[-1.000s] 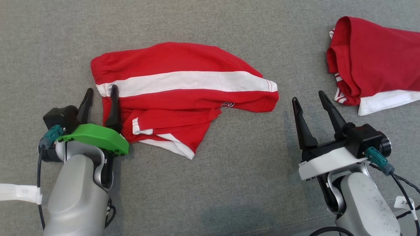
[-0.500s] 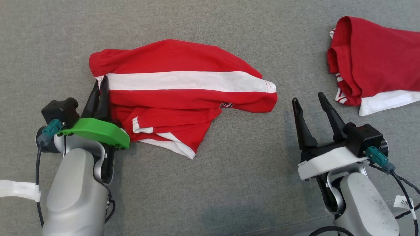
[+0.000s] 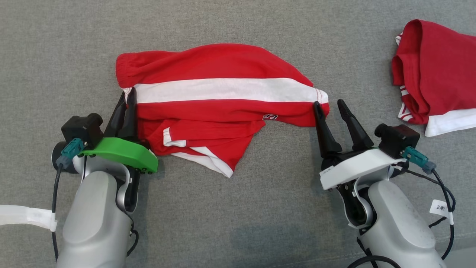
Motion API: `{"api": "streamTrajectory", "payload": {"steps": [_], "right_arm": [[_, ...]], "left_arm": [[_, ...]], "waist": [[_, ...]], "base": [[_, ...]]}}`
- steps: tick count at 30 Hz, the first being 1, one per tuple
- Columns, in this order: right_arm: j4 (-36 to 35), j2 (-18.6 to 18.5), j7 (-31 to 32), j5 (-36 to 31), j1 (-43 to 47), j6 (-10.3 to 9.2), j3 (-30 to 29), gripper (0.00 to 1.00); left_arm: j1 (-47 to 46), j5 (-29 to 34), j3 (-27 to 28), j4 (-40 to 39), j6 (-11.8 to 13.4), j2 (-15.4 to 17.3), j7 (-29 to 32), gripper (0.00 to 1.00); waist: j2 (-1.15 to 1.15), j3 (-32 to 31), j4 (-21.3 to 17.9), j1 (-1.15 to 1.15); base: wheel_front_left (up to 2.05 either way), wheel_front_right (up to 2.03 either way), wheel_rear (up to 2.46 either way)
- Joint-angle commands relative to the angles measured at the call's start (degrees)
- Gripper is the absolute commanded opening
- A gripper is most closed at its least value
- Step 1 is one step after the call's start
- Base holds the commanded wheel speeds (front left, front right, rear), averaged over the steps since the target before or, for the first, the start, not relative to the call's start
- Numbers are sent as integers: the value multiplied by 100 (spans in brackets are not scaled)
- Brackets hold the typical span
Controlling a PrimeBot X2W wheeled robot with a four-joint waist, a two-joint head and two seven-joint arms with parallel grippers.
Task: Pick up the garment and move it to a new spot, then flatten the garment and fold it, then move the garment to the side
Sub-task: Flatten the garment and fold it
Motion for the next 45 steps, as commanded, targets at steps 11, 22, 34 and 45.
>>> {"api": "streamTrajectory", "payload": {"steps": [11,22,34,45], "right_arm": [[374,-123,-13,773,-406,-6,414,96],[479,-173,-13,1071,-574,-5,524,0],[-308,-282,-13,1041,-678,-5,246,0],[-763,-812,-2,1394,-1426,-10,312,0]], "left_arm": [[-17,45,-67,-64,-7,13,3,0],[-33,47,-88,-24,-6,29,3,0],[-367,-503,-520,-463,-1,615,3,0],[-1235,-1209,-951,-1390,0,1841,904,0]], "waist": [[0,3,22,0],[0,-3,71,0],[0,-1408,124,0],[0,-2205,224,0]], "base": [[0,0,0],[0,0,0],[0,0,0],[0,0,0]]}}
